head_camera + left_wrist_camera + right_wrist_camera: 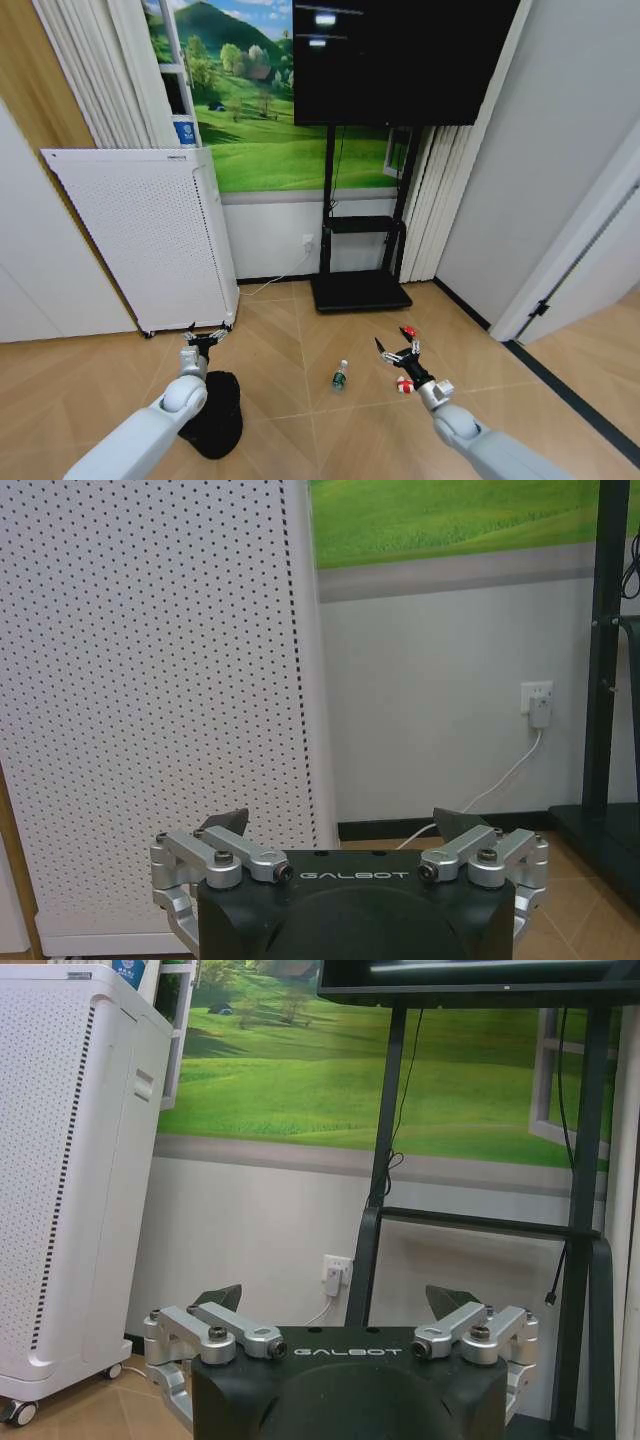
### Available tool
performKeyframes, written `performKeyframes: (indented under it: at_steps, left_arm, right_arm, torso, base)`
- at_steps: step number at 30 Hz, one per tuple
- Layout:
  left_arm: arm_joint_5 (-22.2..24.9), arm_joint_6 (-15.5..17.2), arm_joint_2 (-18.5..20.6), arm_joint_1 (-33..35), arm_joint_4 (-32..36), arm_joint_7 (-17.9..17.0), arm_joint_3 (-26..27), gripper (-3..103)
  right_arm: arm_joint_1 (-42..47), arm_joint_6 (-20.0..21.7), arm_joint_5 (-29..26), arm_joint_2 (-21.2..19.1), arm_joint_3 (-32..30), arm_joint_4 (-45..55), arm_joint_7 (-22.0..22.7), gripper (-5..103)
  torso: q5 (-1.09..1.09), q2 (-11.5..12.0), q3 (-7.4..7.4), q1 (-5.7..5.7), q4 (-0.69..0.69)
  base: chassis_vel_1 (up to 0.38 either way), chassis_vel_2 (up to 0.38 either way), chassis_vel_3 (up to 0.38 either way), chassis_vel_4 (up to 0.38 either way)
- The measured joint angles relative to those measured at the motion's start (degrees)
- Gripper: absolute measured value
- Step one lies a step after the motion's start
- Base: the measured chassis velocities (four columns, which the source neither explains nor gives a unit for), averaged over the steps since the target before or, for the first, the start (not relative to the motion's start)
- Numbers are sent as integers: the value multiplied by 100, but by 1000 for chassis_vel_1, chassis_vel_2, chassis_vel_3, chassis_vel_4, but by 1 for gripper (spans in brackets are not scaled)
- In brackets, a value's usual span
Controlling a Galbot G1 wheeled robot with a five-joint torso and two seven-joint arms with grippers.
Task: Pick up the trash bin and place the garbage on the floor into it.
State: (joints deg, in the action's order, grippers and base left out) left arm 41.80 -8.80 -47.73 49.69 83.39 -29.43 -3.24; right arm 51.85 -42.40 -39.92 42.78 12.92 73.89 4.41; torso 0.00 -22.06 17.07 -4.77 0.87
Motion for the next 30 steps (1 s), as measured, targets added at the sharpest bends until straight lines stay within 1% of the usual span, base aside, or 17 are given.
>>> performKeyframes:
  at_steps: [7, 12, 13, 15, 17, 19, 23, 25, 26, 30]
  left_arm:
    - [-1, 59, 35, 7, 30, -70, -6, 100]
    - [85, 150, 284, 78, 164, -172, 8, 100]
    - [85, 150, 284, 78, 164, -172, 8, 100]
    - [170, 157, 426, 91, 204, -176, 41, 100]
    - [191, 161, 475, 119, 236, -190, 54, 100]
    - [208, 167, 487, 179, 281, -242, 68, 100]
    - [211, 167, 460, 208, 304, -284, 71, 100]
    - [203, 166, 426, 229, 304, -315, 72, 100]
    - [203, 166, 426, 229, 304, -315, 72, 100]
    - [199, 147, 397, 231, 289, -330, 73, 100]
  right_arm:
    - [42, -1, -6, -56, 14, 148, 0, 100]
    - [159, 12, 41, -126, 100, 344, 36, 100]
    - [159, 12, 41, -126, 100, 344, 36, 100]
    - [177, 8, 90, -74, 103, 287, 44, 100]
    - [178, 4, 93, -30, 99, 229, 57, 100]
    - [178, -4, 104, 2, 96, 148, 59, 100]
    - [178, -26, 126, 12, 85, 88, 57, 100]
    - [169, -39, 127, 14, 84, 38, 44, 100]
    - [169, -39, 127, 14, 84, 38, 44, 100]
    - [178, -65, 126, 10, 64, 12, 3, 100]
  torso:
    - [-1, 165, -100, 64, 0]
    - [-1, 291, -179, 112, 0]
    - [-1, 291, -179, 112, 0]
    - [0, 365, -234, 133, 0]
    - [1, 411, -263, 147, 0]
    - [-1, 479, -308, 170, -1]
    - [0, 540, -352, 188, 0]
    - [-1, 617, -406, 211, 2]
    - [-1, 617, -406, 211, 2]
    - [-1, 714, -467, 247, -2]
  base:
    - [0, 0, 0, 0]
    - [0, 0, 0, 0]
    - [0, 0, 0, 0]
    - [0, 0, 0, 0]
    - [0, 0, 0, 0]
    - [0, 0, 0, 0]
    - [0, 0, 0, 0]
    - [0, 0, 0, 0]
    - [0, 0, 0, 0]
    - [0, 0, 0, 0]
